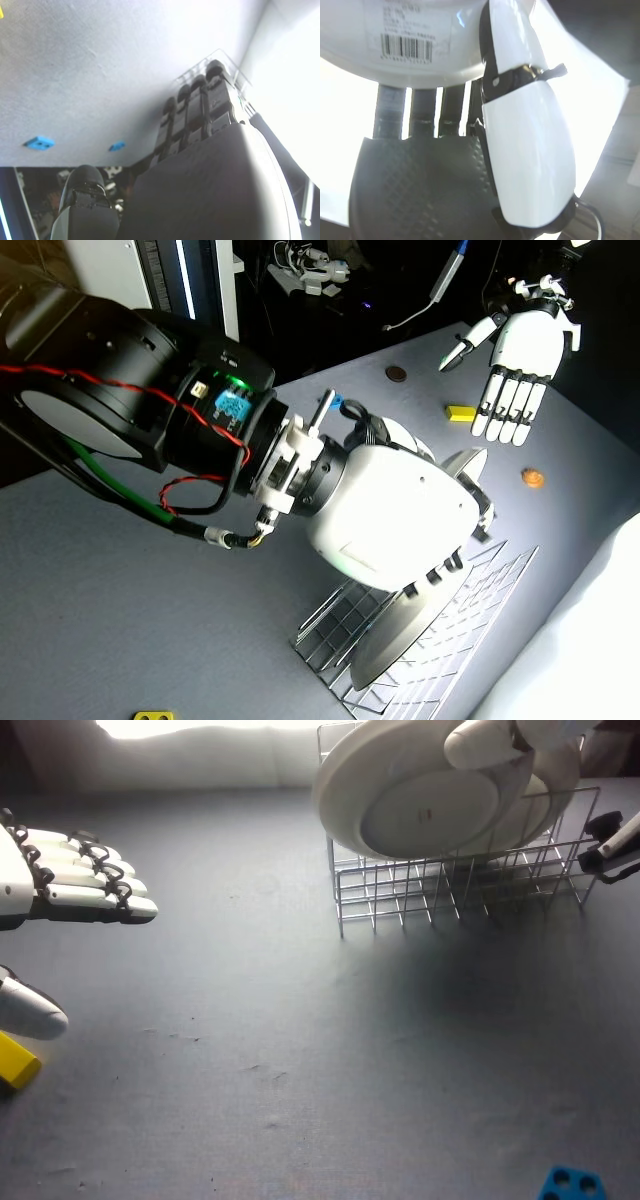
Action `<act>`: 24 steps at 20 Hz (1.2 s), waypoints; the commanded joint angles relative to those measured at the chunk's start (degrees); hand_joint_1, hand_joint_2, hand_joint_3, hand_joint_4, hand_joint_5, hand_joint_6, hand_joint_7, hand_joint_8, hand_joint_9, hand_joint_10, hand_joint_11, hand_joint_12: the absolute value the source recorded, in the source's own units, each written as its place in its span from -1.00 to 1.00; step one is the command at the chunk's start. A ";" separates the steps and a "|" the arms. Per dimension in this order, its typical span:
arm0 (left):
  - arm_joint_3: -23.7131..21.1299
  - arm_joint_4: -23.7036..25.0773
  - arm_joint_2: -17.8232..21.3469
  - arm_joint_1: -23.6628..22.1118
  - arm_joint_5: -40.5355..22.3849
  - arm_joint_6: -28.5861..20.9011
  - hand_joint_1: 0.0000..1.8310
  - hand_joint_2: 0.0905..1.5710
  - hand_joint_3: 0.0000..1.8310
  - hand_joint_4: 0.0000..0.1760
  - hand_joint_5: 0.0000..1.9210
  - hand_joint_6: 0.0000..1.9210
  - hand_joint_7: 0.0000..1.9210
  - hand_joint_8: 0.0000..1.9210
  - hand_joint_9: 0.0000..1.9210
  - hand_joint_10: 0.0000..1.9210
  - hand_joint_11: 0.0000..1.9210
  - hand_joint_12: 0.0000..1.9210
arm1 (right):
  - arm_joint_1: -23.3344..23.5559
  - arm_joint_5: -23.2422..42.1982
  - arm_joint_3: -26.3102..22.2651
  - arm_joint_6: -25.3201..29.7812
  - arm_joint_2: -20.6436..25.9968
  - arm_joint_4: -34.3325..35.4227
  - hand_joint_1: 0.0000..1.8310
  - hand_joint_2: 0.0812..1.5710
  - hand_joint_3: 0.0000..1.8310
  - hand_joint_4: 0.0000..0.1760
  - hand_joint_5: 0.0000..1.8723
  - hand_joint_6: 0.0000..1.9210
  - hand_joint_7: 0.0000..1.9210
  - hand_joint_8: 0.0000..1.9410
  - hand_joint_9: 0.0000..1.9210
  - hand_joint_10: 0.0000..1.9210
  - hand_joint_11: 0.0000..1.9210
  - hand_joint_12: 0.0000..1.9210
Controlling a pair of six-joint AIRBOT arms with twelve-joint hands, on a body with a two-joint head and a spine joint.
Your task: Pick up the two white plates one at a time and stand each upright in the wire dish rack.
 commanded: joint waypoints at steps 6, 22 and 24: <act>-0.03 -3.41 0.24 -0.55 -0.83 -0.06 -1.00 0.33 -1.00 -1.00 -1.00 -1.00 -1.00 -1.00 -1.00 -1.00 -1.00 -1.00 | -1.28 7.93 2.01 1.67 -0.79 1.57 0.50 0.37 -1.00 -1.00 0.05 0.07 0.06 -0.10 -0.08 0.19 -0.19 0.21; -0.04 -3.41 0.20 -0.55 -0.88 -0.07 -1.00 0.34 -1.00 -1.00 -0.96 -0.99 -0.98 -0.99 -1.00 -1.00 -1.00 -1.00 | -5.14 10.64 4.56 0.68 -3.22 1.55 0.50 0.36 -1.00 -1.00 0.08 0.00 0.08 -0.10 -0.05 0.14 -0.17 0.24; -0.07 -3.41 0.20 -0.55 -0.88 -0.07 -1.00 0.34 -1.00 -1.00 -0.96 -0.99 -0.97 -0.99 -1.00 -1.00 -1.00 -1.00 | -5.62 10.97 4.93 0.55 -3.47 1.54 0.50 0.37 -1.00 -1.00 0.05 0.05 0.06 -0.05 -0.09 0.18 -0.22 0.24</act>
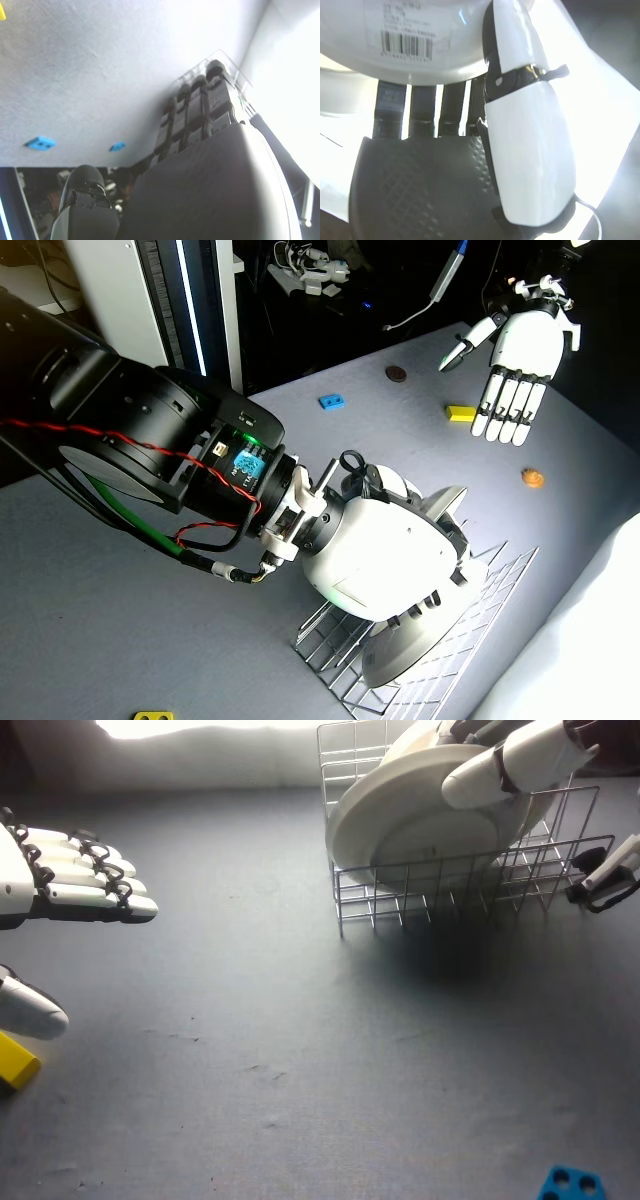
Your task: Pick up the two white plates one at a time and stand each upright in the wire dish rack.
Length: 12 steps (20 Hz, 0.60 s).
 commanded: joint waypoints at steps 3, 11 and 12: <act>-0.09 -3.41 0.23 -0.56 -0.90 -0.07 -1.00 0.33 -1.00 -1.00 -0.98 -1.00 -1.00 -1.00 -1.00 -1.00 -1.00 -1.00 | 0.00 9.66 0.41 0.97 0.18 0.33 0.50 0.39 -1.00 -1.00 0.01 0.12 0.04 -0.03 -0.09 0.21 -0.22 0.26; -0.13 -3.35 0.24 -0.57 -0.90 -0.07 -1.00 0.33 -1.00 -1.00 -0.98 -0.99 -1.00 -1.00 -1.00 -1.00 -1.00 -1.00 | -0.73 11.09 0.38 0.97 -0.02 -1.23 0.25 0.47 -1.00 -1.00 -0.09 0.23 -0.13 -0.33 -0.11 -0.69 -0.52 0.32; -0.16 -3.35 0.26 -0.57 -0.90 -0.07 -1.00 0.33 -1.00 -1.00 -0.98 -0.99 -1.00 -1.00 -1.00 -1.00 -1.00 -1.00 | -0.73 12.13 0.38 0.97 -0.02 -2.06 0.23 0.48 -1.00 -1.00 -0.11 0.24 -0.09 -0.59 -0.12 -0.72 -0.55 0.32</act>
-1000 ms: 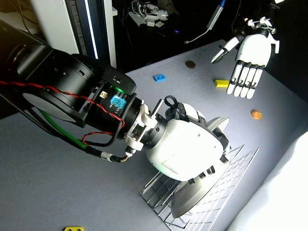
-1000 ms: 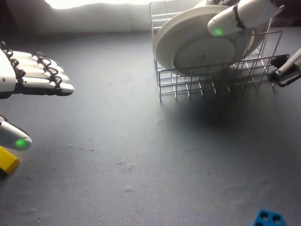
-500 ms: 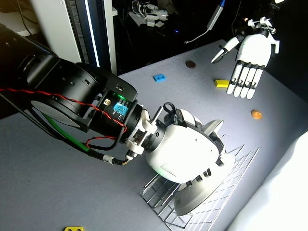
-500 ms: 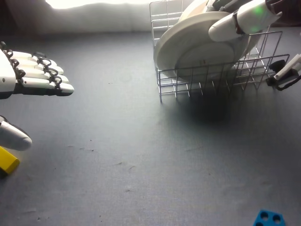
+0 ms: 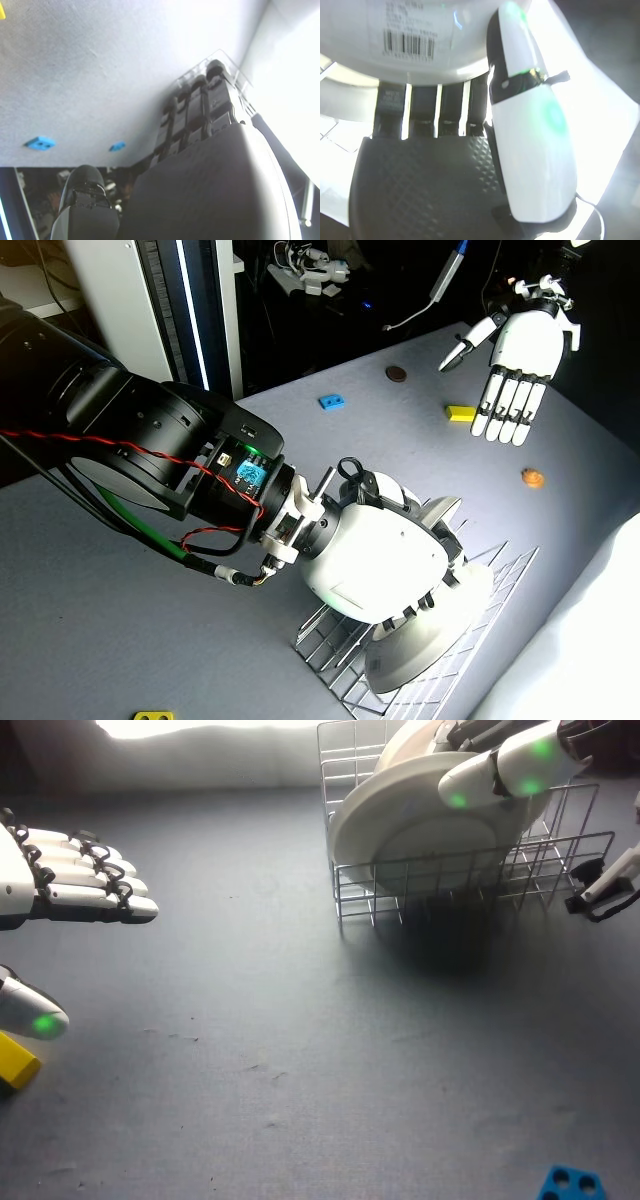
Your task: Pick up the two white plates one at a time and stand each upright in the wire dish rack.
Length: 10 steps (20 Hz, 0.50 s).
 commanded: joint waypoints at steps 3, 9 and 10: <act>-0.10 -3.37 0.27 -0.57 -0.88 -0.07 -1.00 0.34 -1.00 -1.00 -0.98 -0.99 -1.00 -1.00 -1.00 -1.00 -1.00 -1.00 | 0.87 10.04 0.24 0.90 0.46 0.50 0.22 0.50 -1.00 -1.00 -0.14 0.29 -0.08 -0.86 -0.16 -0.77 -0.61 0.32; -0.12 -3.30 0.27 -0.57 -0.88 -0.07 -1.00 0.32 -1.00 -1.00 -0.98 -1.00 -1.00 -1.00 -1.00 -1.00 -1.00 -1.00 | 0.95 10.04 0.22 0.89 0.46 0.44 0.29 0.35 -1.00 -1.00 -0.21 -0.81 -0.13 -0.99 -0.22 -0.83 -0.72 0.37; -0.13 -3.28 0.27 -0.57 -0.89 -0.07 -1.00 0.33 -1.00 -1.00 -0.98 -0.99 -1.00 -1.00 -1.00 -1.00 -1.00 -1.00 | 0.95 10.05 0.20 0.89 0.46 0.44 0.28 0.35 -1.00 -1.00 -0.21 -0.85 -0.15 -1.00 -0.23 -0.83 -0.74 0.39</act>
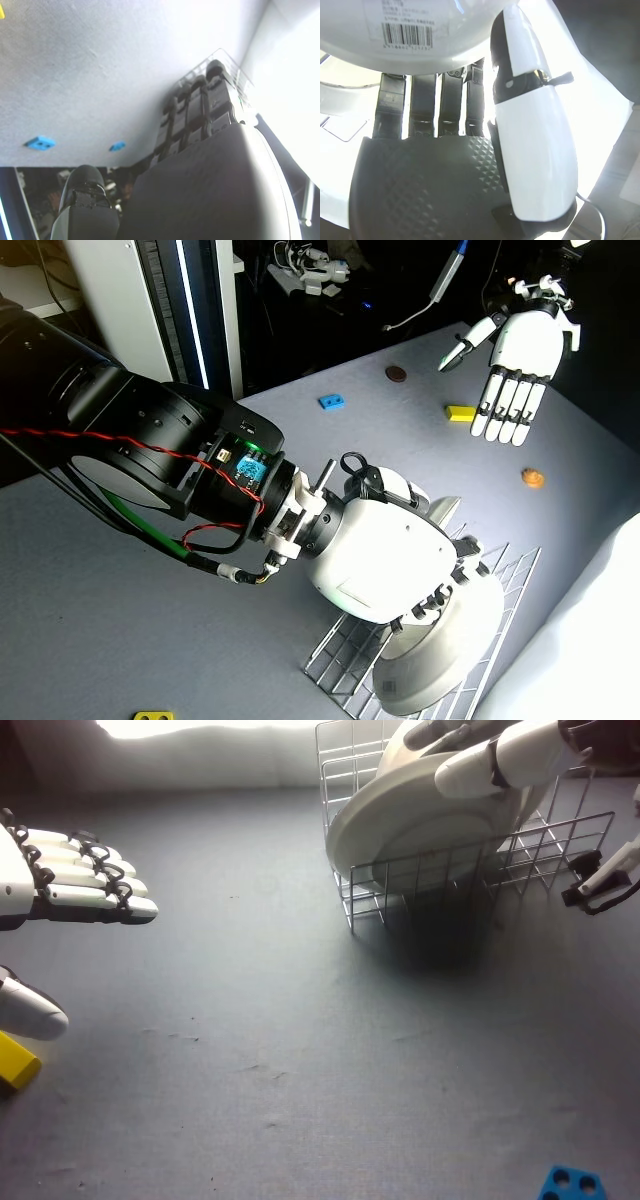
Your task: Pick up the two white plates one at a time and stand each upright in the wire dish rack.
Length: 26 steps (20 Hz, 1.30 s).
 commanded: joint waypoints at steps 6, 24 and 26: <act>-0.25 -3.29 0.31 -0.57 -1.02 -0.08 -1.00 0.33 -1.00 -1.00 -0.99 -0.99 -1.00 -1.00 -1.00 -1.00 -1.00 -1.00 | 0.91 10.18 -0.05 0.63 0.48 -0.79 0.19 0.35 -1.00 -1.00 -0.37 -0.97 -0.33 -1.00 -0.40 -0.88 -0.93 0.46; -0.72 -3.29 0.29 -0.83 -1.88 -0.09 -1.00 0.32 -1.00 -1.00 -0.99 -1.00 -1.00 -1.00 -1.00 -1.00 -1.00 -1.00 | -1.59 27.24 -2.23 -3.30 0.49 -9.38 -0.05 0.12 -1.00 -1.00 -0.98 -1.00 -0.95 -1.00 -0.97 -0.99 -1.00 -0.82; -0.74 -3.28 0.25 -0.82 -2.07 -0.08 -1.00 0.31 -1.00 -1.00 -1.00 -1.00 -1.00 -1.00 -1.00 -1.00 -1.00 -1.00 | -1.60 27.93 -2.22 -3.39 0.52 -9.47 -0.06 0.05 -1.00 -1.00 -1.00 -1.00 -1.00 -1.00 -1.00 -1.00 -1.00 -0.99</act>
